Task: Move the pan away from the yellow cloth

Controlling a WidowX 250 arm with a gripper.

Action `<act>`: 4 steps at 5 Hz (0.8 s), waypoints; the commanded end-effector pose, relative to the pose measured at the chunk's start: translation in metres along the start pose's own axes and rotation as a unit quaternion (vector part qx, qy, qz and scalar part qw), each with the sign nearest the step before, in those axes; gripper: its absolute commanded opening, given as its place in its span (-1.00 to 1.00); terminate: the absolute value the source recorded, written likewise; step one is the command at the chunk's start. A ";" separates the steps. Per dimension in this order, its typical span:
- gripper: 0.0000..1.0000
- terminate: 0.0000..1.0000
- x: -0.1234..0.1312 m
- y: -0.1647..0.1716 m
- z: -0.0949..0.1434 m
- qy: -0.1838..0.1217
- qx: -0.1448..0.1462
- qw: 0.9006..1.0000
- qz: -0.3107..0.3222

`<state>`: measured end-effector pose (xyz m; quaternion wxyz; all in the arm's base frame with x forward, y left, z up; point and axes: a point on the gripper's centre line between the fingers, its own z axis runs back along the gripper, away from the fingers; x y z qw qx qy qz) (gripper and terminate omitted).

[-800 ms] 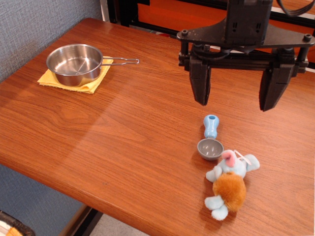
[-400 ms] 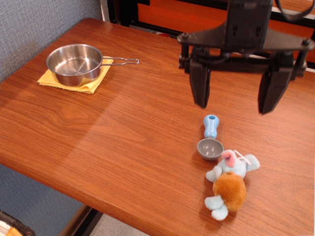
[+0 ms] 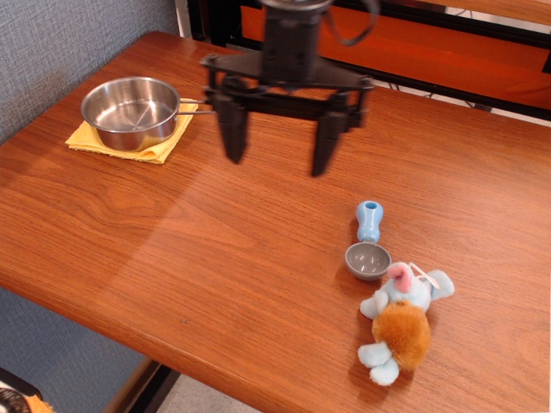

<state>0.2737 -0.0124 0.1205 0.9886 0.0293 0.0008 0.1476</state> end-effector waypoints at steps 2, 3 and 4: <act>1.00 -1.00 0.092 0.126 -0.031 -0.046 -0.001 0.995 -0.084; 1.00 -1.00 0.121 0.145 -0.037 -0.043 0.011 0.992 -0.120; 1.00 -1.00 0.139 0.160 -0.046 -0.036 0.028 0.990 -0.132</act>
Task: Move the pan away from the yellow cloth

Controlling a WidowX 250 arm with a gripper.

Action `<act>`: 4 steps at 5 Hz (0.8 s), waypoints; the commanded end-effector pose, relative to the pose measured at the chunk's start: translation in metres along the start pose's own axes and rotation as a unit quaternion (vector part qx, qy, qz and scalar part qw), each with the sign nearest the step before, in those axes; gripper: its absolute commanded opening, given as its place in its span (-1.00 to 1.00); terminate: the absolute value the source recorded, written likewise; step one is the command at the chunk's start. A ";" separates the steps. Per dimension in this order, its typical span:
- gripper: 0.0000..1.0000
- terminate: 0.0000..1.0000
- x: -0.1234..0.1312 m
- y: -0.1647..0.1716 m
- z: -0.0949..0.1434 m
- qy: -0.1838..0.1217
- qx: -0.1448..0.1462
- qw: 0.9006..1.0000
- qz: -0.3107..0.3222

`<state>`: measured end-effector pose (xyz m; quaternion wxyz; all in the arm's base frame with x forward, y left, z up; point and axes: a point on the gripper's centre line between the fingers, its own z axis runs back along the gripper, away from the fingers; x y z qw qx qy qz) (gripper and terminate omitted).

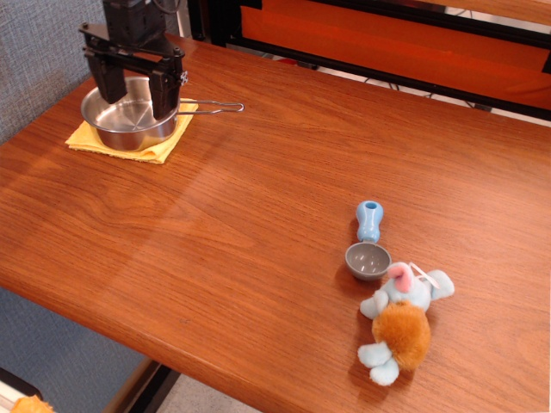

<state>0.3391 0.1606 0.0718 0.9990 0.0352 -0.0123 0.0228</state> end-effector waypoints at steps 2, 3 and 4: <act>1.00 -1.00 0.032 0.010 -0.003 -0.004 0.029 0.998 -0.050; 1.00 -1.00 0.031 0.006 -0.001 -0.011 0.028 0.998 -0.056; 1.00 -1.00 0.034 -0.003 -0.008 -0.001 0.027 0.998 -0.064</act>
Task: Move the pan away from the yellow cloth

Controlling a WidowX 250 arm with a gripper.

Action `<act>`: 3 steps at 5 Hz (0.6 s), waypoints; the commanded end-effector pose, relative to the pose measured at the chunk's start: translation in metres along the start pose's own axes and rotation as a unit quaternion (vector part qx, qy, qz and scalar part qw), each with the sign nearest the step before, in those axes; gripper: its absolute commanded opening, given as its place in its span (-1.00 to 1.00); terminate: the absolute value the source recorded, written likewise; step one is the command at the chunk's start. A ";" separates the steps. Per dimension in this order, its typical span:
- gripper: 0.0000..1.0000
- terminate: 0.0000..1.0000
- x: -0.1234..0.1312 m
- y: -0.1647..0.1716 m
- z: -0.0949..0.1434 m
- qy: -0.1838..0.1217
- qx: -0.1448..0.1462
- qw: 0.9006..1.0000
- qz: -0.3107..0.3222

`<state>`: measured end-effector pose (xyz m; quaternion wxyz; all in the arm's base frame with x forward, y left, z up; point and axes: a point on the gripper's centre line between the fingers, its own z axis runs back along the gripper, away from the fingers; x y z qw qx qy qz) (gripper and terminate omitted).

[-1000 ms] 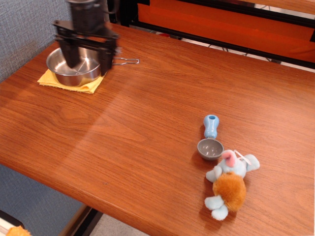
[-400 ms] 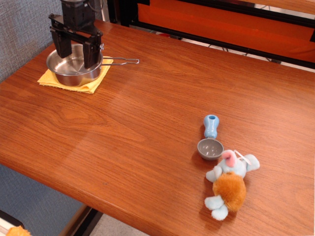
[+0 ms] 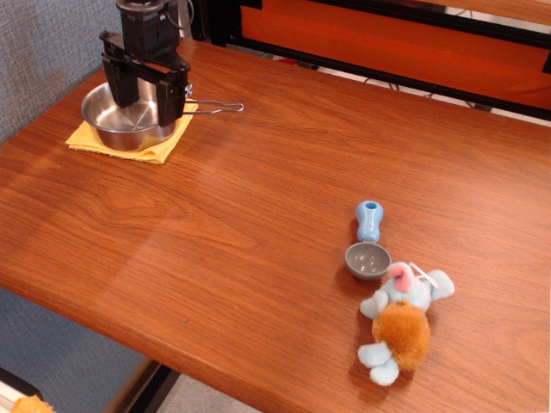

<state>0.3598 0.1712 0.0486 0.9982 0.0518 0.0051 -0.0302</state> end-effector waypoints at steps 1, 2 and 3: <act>1.00 -1.00 0.019 -0.017 0.006 0.003 0.015 1.000 -0.017; 1.00 -1.00 0.018 -0.020 0.003 0.008 0.017 1.000 -0.015; 1.00 -1.00 0.016 -0.021 -0.001 0.013 0.018 1.000 -0.010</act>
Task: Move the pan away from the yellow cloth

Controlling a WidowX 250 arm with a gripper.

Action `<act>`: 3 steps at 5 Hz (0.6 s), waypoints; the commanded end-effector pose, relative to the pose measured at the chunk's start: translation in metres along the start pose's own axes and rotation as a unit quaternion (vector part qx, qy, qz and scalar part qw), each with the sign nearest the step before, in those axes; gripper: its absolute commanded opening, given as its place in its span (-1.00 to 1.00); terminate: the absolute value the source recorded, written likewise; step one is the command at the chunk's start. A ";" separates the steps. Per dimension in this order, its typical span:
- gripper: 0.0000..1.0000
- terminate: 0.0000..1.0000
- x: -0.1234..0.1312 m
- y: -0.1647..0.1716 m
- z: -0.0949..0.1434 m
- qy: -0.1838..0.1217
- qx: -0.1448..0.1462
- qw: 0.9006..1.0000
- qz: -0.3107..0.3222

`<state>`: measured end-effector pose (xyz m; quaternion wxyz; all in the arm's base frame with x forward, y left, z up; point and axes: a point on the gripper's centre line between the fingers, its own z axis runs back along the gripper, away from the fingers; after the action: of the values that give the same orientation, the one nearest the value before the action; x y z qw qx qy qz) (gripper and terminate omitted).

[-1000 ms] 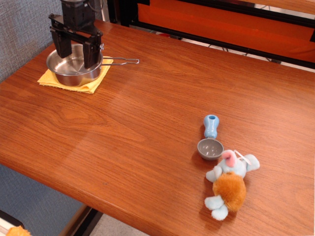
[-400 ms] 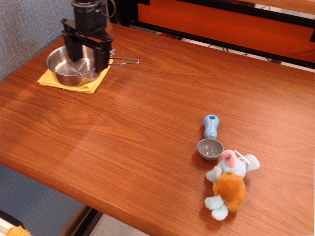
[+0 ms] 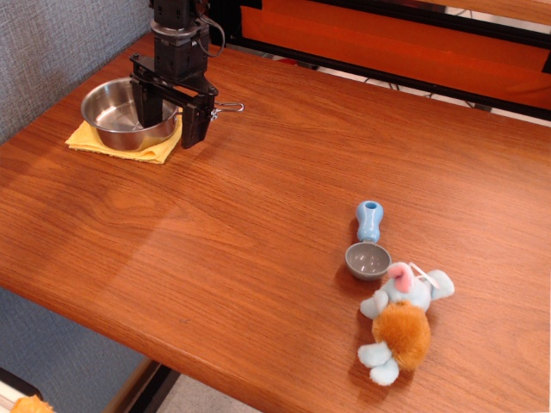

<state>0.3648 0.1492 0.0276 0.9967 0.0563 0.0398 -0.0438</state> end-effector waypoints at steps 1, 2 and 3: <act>-1.00 -1.00 0.006 0.003 0.017 -0.024 0.014 1.000 0.012; -1.00 -1.00 0.005 0.003 0.018 -0.020 0.016 1.000 0.014; -1.00 -1.00 0.002 0.006 0.028 -0.008 0.036 0.999 0.020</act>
<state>0.3563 0.1519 0.0263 0.9942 0.0796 0.0654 -0.0296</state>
